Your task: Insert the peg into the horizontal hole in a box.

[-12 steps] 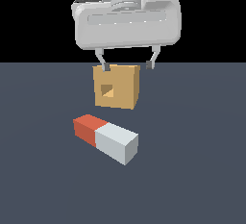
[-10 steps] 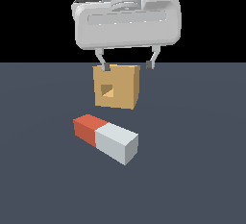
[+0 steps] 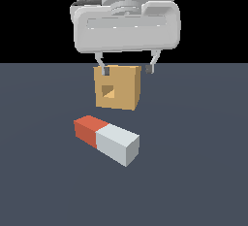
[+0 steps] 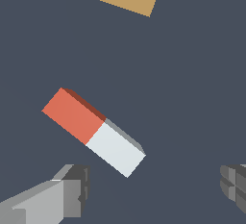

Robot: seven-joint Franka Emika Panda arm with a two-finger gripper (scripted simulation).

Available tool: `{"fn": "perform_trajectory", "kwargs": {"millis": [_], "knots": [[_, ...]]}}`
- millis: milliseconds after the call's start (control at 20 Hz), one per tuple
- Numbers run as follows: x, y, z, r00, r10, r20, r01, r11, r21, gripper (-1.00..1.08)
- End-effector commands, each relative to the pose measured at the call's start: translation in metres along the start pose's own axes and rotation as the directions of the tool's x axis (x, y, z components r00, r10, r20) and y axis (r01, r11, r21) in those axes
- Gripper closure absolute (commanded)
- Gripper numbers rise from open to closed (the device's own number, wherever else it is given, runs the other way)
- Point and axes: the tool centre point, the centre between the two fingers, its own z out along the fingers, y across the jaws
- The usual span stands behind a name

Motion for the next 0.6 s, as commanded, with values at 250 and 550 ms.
{"fn": "perform_trajectory", "kwargs": {"millis": [250,550], "knots": [[-0.004,-0.006,0.015,0.992,-0.122,-0.005,0.122,0.992,0.005,-0.92],[-0.009,-0.011,0.032,0.965,-0.263,-0.012,0.263,0.965,0.009,-0.92]]}}
